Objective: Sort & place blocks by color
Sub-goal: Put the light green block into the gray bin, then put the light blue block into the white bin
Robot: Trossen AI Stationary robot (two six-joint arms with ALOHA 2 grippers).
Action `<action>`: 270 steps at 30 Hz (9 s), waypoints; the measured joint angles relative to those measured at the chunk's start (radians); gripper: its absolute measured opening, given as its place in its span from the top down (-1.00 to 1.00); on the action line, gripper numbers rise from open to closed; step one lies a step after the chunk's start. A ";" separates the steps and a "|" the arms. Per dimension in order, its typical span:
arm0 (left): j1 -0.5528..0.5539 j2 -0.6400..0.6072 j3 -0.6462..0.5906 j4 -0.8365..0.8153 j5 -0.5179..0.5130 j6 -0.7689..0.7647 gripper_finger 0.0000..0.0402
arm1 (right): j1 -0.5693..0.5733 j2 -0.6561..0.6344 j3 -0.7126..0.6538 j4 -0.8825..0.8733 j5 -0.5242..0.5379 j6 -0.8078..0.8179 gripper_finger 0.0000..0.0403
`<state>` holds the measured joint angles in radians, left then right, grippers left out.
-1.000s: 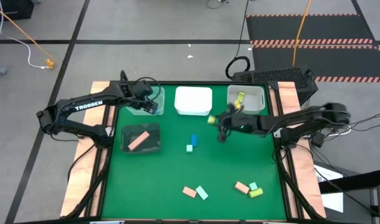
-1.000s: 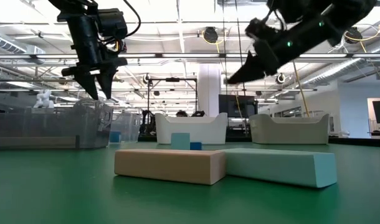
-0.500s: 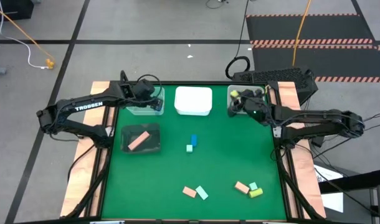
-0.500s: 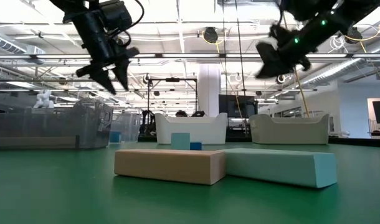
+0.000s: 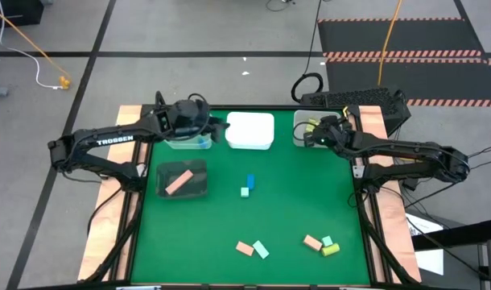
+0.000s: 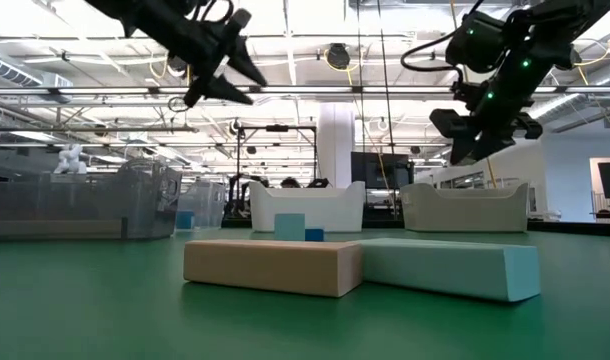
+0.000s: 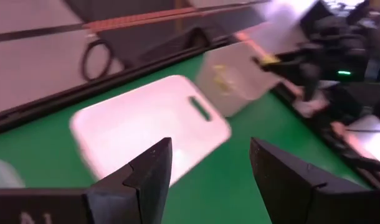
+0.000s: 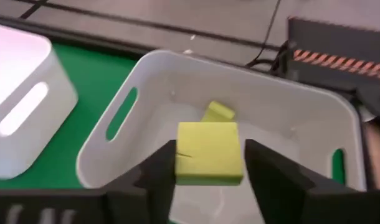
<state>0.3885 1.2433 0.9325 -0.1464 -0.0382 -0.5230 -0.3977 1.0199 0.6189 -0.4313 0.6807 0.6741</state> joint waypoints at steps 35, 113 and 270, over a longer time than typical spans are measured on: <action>-0.543 0.050 0.000 -0.002 -0.138 0.159 -0.06 | -0.170 0.000 -0.003 -0.015 -0.529 0.256 -0.55; -0.480 0.327 0.000 0.134 -0.184 0.331 -0.06 | -0.044 -0.225 -0.334 0.587 -0.316 0.114 0.41; -0.074 0.378 0.000 0.370 -0.395 0.258 0.31 | -0.053 -0.224 -0.306 1.140 -0.519 -0.191 -0.44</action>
<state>0.3149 1.6212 0.9321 0.2234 -0.4331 -0.2655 -0.4505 0.7956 0.3127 0.7086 0.1613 0.4826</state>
